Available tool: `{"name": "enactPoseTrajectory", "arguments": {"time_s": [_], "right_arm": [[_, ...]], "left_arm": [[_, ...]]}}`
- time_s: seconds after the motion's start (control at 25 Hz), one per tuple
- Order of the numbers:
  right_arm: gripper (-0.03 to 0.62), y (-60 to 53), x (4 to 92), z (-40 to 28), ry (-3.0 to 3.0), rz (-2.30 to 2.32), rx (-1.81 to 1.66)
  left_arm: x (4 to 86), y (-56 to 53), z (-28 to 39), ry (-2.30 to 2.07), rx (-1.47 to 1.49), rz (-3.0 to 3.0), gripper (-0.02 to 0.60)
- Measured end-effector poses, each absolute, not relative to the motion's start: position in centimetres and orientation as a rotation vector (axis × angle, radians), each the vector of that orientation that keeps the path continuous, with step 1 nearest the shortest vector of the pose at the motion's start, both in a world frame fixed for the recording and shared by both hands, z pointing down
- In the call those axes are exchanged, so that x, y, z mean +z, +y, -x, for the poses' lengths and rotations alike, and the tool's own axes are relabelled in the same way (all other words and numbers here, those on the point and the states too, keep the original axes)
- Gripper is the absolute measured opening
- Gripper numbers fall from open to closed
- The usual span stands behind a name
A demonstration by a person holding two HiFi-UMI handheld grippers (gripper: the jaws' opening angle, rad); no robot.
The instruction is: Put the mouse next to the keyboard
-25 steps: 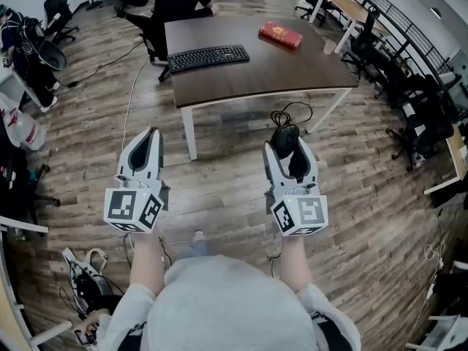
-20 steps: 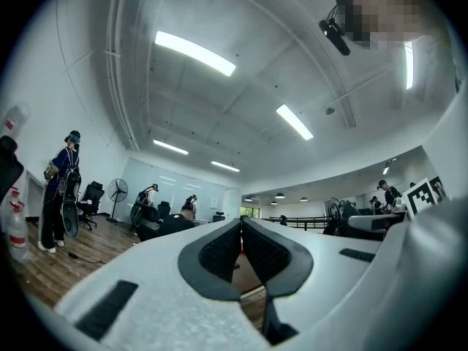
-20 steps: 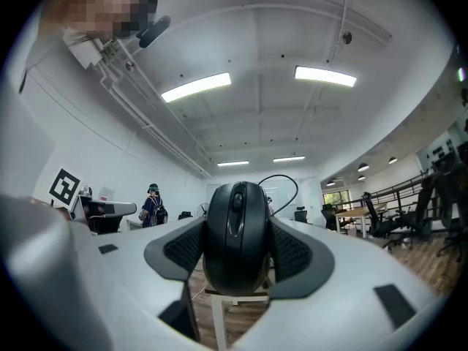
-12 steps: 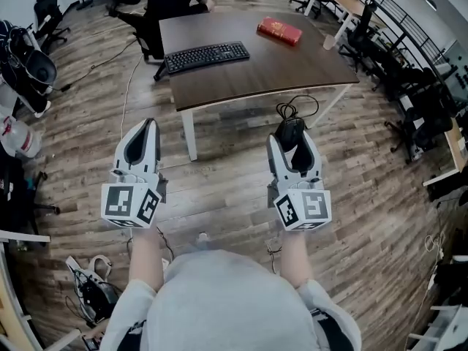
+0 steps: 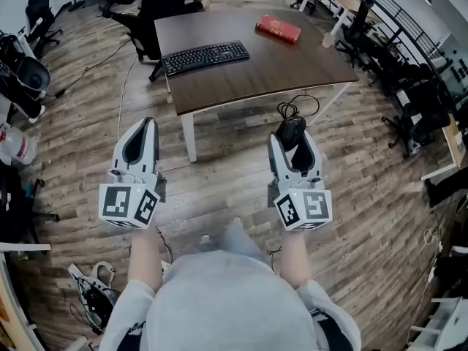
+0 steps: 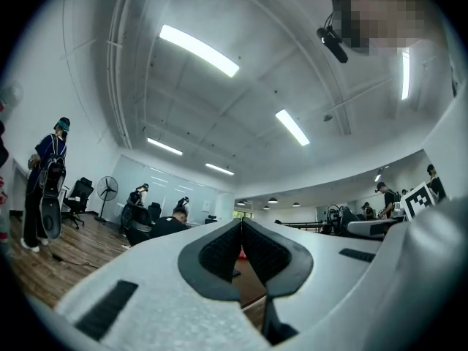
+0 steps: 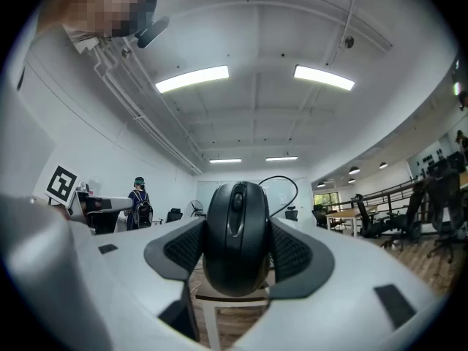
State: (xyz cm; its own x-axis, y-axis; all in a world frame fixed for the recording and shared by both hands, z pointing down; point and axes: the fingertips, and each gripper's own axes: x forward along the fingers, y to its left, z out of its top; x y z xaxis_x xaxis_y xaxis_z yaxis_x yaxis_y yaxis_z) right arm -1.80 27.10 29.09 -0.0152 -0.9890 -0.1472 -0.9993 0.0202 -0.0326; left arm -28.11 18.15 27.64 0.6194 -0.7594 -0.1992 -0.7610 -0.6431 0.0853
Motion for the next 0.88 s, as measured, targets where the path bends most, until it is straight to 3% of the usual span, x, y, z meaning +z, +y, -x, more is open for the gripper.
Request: {"name": "enactPoseTrajectory", "arguments": {"time_s": [0.88], "right_arm": [[0.258,11.5,28.8,-5.4,2.179,2.044,0.118]], "left_arm": [[27.2,4.7,22.5,1.408,0.339,2.74,0.012]]}}
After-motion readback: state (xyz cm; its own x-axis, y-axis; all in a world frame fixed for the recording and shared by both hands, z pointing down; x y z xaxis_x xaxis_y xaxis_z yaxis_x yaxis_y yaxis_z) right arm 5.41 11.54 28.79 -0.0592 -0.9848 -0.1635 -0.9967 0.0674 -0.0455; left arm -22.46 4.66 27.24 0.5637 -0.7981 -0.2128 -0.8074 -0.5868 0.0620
